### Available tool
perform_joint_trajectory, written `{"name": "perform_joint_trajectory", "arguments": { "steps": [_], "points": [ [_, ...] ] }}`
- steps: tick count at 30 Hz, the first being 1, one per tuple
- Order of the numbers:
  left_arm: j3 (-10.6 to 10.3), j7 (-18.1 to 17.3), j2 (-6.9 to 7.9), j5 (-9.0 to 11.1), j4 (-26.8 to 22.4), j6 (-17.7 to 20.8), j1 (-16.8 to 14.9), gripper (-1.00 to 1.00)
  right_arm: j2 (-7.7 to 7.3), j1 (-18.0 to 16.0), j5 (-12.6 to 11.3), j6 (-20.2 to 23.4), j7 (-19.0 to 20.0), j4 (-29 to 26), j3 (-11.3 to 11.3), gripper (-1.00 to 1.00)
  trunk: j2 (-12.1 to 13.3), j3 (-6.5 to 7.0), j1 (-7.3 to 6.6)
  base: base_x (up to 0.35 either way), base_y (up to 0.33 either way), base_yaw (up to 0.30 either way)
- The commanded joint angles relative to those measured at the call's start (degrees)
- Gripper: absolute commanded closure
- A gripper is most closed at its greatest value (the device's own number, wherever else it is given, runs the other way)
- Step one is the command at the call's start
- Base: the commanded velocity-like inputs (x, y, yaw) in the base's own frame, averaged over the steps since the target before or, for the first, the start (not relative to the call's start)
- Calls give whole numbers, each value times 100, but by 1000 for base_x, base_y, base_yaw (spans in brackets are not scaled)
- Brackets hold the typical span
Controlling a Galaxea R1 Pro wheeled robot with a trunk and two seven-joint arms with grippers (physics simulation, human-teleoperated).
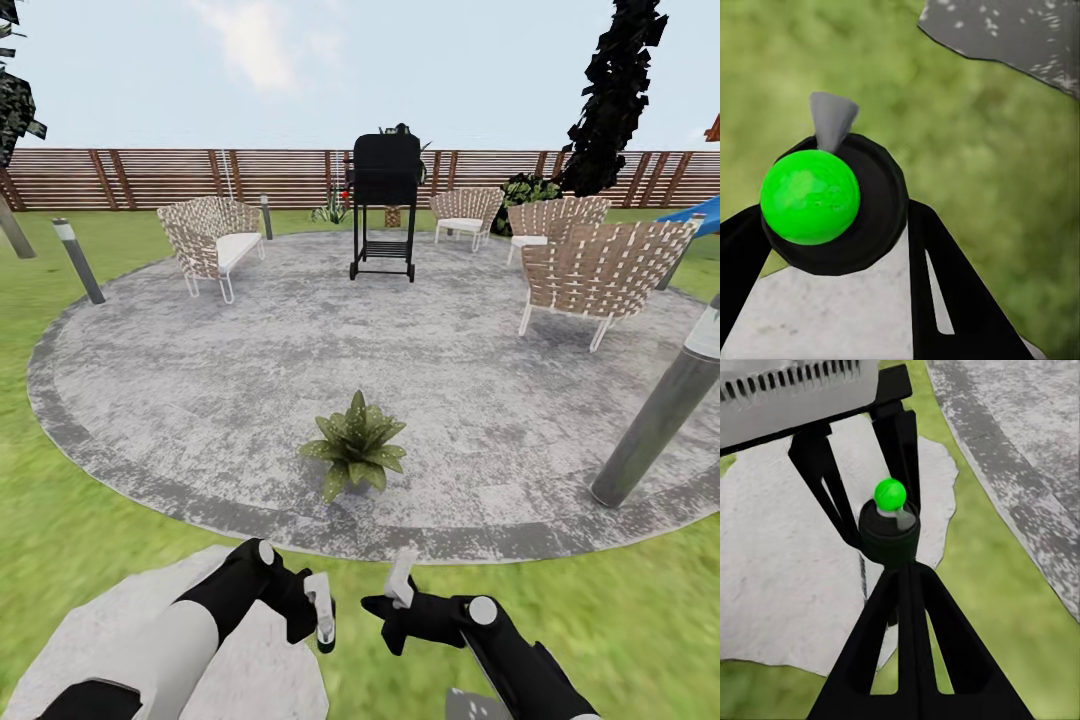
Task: Pick up the pesticide atomizer in the garden and spray insectifuge to fully cover both potted plants in the garden.
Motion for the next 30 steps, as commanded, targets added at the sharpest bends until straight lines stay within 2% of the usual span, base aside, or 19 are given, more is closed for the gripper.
{"name": "perform_joint_trajectory", "arguments": {
  "steps": [1, 4, 13, 14, 16, 19, 30],
  "points": [
    [-7, -25, -2, -12, -11, 29, -1, 100, 19, -2, 60, -47, 7, -2, -7, 100, -2, -5, -1, 0, 0, 0],
    [-7, -31, -5, -12, -11, 23, -1, 100, 63, -2, 68, -47, 7, -2, -7, 100, -2, -5, -1, 0, 0, 0],
    [-18, -92, -14, -12, -11, -48, -1, 100, 71, -2, 78, -47, 7, 6, -7, 100, -2, -5, -1, 0, 0, 0],
    [-49, -95, -15, -12, -11, -49, -1, 100, 71, -2, 78, -47, 7, 7, -7, 100, -2, -5, -1, 0, 0, 0],
    [-316, -97, -21, -5, -5, -50, -1, 100, 71, -2, 78, -47, 7, 7, -7, 100, -2, -5, -1, 0, 0, 0],
    [-526, -94, -30, 23, -5, -50, -1, 100, 71, -2, 78, -47, 7, 7, -7, 100, -2, -5, -1, 0, 0, 0],
    [-587, -100, -74, 52, -11, -49, -1, 100, 71, -2, 85, -47, 7, 7, -12, 100, -2, -5, -1, 0, 0, 0]
  ]
}}
